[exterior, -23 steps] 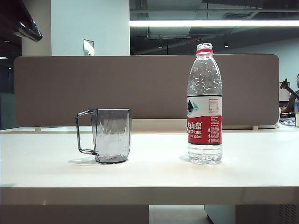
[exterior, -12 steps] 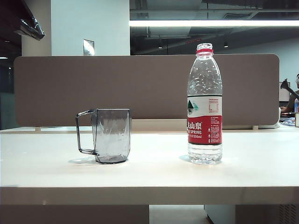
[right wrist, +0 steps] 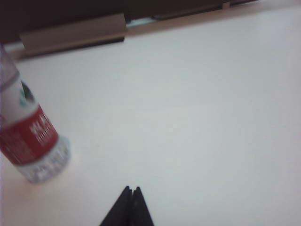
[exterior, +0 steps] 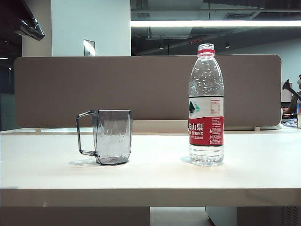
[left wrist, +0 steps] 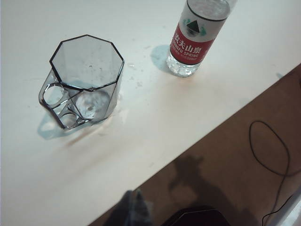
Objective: Pick up the mineral water bottle on the table and pour water into the mug until it's full.
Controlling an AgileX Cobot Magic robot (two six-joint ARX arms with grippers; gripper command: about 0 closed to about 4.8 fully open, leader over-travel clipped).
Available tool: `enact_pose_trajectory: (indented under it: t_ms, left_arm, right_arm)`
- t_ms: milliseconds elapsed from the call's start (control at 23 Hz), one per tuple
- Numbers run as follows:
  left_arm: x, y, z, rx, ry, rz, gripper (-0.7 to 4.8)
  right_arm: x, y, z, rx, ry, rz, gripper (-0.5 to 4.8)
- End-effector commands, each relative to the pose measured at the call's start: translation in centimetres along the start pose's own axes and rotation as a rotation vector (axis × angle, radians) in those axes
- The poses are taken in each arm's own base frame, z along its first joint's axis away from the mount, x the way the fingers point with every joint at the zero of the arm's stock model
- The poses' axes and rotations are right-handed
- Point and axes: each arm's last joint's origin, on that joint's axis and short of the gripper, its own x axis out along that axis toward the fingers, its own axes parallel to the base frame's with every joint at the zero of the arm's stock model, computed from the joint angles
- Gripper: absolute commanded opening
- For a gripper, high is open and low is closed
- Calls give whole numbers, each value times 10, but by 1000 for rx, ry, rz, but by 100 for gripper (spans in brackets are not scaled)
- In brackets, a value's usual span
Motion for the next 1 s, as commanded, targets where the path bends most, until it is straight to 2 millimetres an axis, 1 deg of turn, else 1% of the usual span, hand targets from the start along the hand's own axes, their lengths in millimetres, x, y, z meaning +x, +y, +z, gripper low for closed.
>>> enact_pose_trajectory:
  t_ms: [43,87,130,174,217,260,304,347,391,434,478,521,564,608,651,695,738,781,825,868,912,955,999]
  left_arm:
    - [-1,-1,2,5,-10,-6,-5]
    - [-1,-1,2,5,-10,-5,-5]
    - [-1,-1,2,4,-10,-6,-5]
    - [-1,-1,2,5,-10,-7,-5]
    - [-1,-1,2,5,-10,-7,-5]
    - [-1,-1,2,5,-10,-7,-5]
    - [-1,-1,2,5,-10,-7,-5]
    - [-1,-1,2,5,-9,-7,-5]
    - [-1,-1,2,4,-9,-7,-5]
    - [-1,-1,2,5,-9,-7,-5]
    - [-1,0,2,4,-9,-7,-5]
    - [-1,-1,2,5,-9,-7,-5]
    - [-1,-1,2,5,-9,-7,-5]
    - [-1,-1,2,5,-9,-7,-5]
    - [-1,-1,2,4,-9,-7,-5]
    - [-1,0,2,5,-9,-7,-5]
    - [-1,-1,2,5,-9,-7,-5]
    - [-1,-1,2,4,-9,-7,-5]
    - [-1,-1,2,4,-9,-7,-5]
    - [-1,-1,2,4,-9,-7,-5]
    - [-1,-1,2,5,-9,-7,-5]
    - [-1,0,2,4,-9,-7,-5]
    - [-1,-1,2,4,-9,-7,-5]
  right_arm:
    - [-19,11,53,80,-235,86,7]
    - [-38,16,87,16,-379,75,2]
    - [-53,18,109,-39,-476,40,-5]
    - [-78,22,141,-115,-608,-20,-5]
    - [-97,25,163,-157,-691,-67,-5]
    - [-127,29,199,-215,-812,-162,-5]
    - [-138,31,214,-225,-855,-198,-5]
    - [-158,35,247,-225,-947,-246,-5]
    - [-166,39,264,-230,-998,-247,-5]
    - [-174,44,294,-240,-1070,-261,-5]
    - [-175,48,313,-242,-1115,-270,-5]
    - [-168,55,348,-220,-1193,-268,-5]
    - [-163,59,363,-212,-1227,-266,-5]
    - [-147,66,390,-215,-1279,-245,-5]
    - [-129,72,410,-237,-1307,-209,-5]
    - [-96,79,433,-273,-1301,-158,-5]
    - [-71,83,444,-277,-1273,-138,-5]
    - [-30,85,455,-244,-1216,-116,-5]
    - [-1,85,456,-218,-1173,-102,-5]
    - [42,79,452,-168,-1101,-85,-5]
    - [70,74,445,-139,-1041,-81,-5]
    - [117,65,427,-97,-907,-85,-5]
    - [135,60,417,-82,-850,-90,-5]
